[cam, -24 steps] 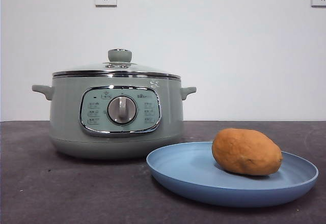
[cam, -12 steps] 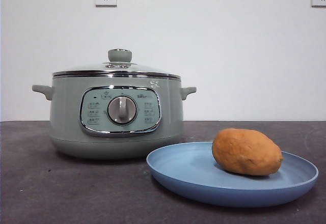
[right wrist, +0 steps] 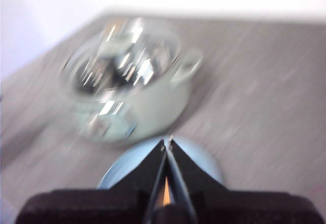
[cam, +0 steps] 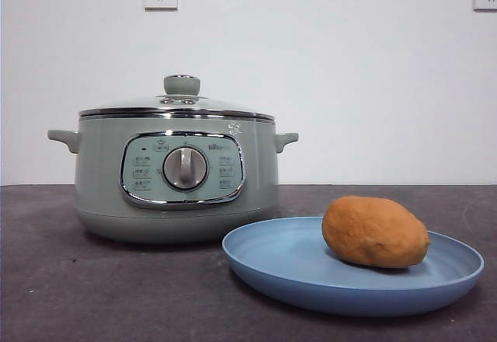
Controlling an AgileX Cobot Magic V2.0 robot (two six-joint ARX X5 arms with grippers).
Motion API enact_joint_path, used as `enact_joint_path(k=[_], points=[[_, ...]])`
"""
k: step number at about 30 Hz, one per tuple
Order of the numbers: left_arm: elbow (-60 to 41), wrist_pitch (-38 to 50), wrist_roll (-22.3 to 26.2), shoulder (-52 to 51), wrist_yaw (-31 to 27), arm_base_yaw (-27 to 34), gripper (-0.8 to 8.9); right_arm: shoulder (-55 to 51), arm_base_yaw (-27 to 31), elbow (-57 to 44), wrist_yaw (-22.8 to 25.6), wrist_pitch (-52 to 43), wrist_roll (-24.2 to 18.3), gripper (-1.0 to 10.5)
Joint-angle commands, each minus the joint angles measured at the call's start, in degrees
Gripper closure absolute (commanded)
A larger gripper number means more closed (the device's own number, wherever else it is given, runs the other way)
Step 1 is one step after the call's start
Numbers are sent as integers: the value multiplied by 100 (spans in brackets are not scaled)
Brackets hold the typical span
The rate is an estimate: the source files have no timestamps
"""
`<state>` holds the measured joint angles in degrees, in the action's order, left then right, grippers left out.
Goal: Take the potato out from the steamer,put the potato on the plate,close the lid
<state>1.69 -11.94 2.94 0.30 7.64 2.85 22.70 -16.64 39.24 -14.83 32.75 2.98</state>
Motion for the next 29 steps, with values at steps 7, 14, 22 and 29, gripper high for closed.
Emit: enact_joint_path(k=[7,14,22,29], points=[[-63,-57,-37,-17,9,15,817,-1357,885,-2149,33,-2033,-4,946],[-63,-57,-39,-17,9,15,817,-1923,942,-3285,308,-2568,94,946],[-63,-57,-37,-17,9,15,817,-2264,946,-3803,612,-2568,232,946],[-63,-55,-37,-17,9,15,817,-2262,946,-3882,625,-2277,247,946]])
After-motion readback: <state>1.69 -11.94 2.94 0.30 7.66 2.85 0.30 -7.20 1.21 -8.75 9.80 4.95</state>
